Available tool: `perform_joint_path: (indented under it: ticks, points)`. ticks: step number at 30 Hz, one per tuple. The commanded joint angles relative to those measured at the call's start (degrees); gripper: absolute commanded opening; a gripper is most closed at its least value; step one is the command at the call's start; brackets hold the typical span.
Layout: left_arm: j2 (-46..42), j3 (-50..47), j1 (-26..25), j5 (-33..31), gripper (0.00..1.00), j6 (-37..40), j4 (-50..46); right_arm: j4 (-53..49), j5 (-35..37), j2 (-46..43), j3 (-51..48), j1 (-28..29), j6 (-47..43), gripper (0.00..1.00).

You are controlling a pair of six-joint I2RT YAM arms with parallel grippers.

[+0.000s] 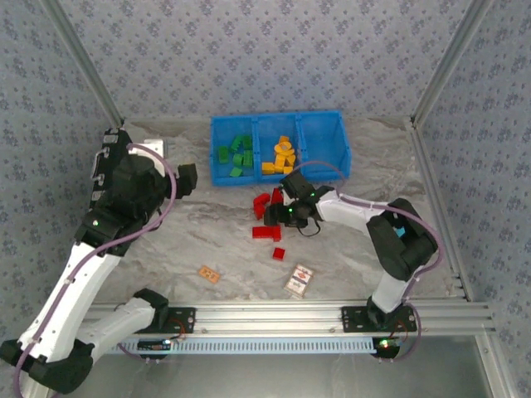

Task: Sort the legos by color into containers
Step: Pick up the lego from the center of the table.

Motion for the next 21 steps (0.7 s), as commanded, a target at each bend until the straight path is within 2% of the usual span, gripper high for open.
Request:
perform_joint_path:
  ticks: [1,4,10,14,21]
  points:
    - [0.4,-1.2,0.3,0.1,0.89,1.5,-2.6,-2.7,0.7,1.9,2.4,0.4,0.3,0.66]
    - [0.4,-1.7,0.4,0.6,0.89,2.3,-2.4,-3.1,1.5,3.0,3.0,0.3,-0.1,0.62]
    - [0.5,-1.3,1.4,1.8,0.90,4.6,-3.0,-4.4,3.0,4.9,4.6,-0.2,-0.6,0.46]
    - [0.3,-1.6,2.5,2.8,0.90,5.0,-3.9,-6.0,3.8,5.6,5.5,-0.2,-1.3,0.39]
    - [-1.0,-5.1,3.3,6.6,0.91,6.4,-4.8,-10.1,4.0,2.0,6.2,-3.1,-4.9,0.33]
